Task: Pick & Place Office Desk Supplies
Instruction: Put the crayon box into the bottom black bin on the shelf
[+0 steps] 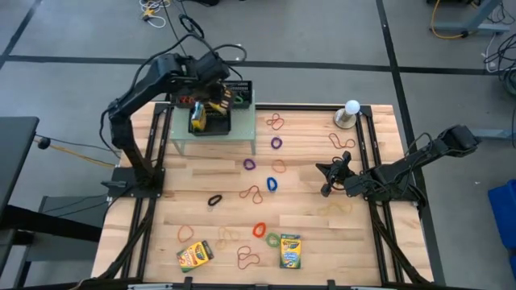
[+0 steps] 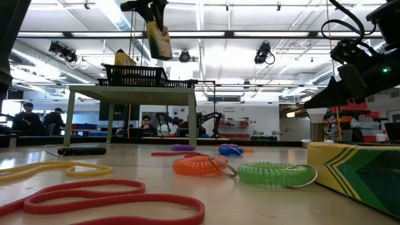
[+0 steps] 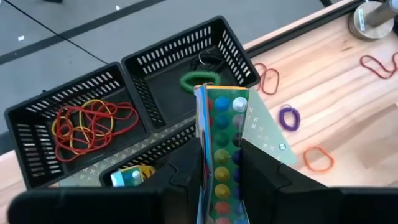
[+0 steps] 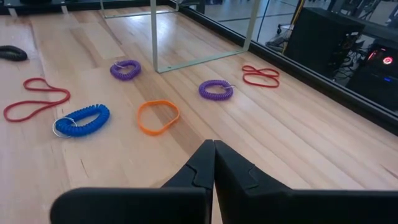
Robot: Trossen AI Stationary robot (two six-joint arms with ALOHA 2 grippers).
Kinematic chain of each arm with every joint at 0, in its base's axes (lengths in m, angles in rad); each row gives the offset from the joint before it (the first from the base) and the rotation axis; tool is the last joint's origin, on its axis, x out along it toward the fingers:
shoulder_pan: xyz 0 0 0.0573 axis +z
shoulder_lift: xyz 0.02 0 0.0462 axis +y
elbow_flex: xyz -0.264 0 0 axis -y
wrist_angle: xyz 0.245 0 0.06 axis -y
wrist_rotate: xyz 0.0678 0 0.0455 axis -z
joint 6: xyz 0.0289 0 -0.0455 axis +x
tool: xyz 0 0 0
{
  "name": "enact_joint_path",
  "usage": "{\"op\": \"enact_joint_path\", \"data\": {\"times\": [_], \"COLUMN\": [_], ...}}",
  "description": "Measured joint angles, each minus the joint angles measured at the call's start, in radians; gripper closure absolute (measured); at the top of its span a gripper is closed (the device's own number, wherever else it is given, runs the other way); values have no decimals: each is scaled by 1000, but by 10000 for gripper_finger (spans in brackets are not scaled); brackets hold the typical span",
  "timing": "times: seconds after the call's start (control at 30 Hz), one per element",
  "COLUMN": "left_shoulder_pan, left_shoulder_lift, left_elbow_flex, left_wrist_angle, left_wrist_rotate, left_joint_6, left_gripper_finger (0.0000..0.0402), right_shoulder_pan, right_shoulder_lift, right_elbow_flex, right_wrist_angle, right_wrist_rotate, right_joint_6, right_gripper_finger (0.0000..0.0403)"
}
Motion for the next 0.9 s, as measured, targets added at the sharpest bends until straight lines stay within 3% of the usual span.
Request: {"op": "enact_joint_path", "data": {"times": [0.4,0.67,0.9], "left_shoulder_pan": [-8,5,41], "left_shoulder_lift": [-183,-214,-196], "left_elbow_flex": [-343,-449,-466], "left_wrist_angle": [71,90,110], "left_wrist_rotate": [-11,-19,-18], "left_joint_6": [-113,-156,-142], "left_gripper_finger": [310,310,310], "right_shoulder_pan": [1,1,1], "right_shoulder_lift": [0,0,0], "right_elbow_flex": [0,0,0], "right_wrist_angle": [0,2,3], "right_wrist_rotate": [-13,-13,-14], "right_joint_6": [16,21,28], "right_gripper_finger": [392,392,392]}}
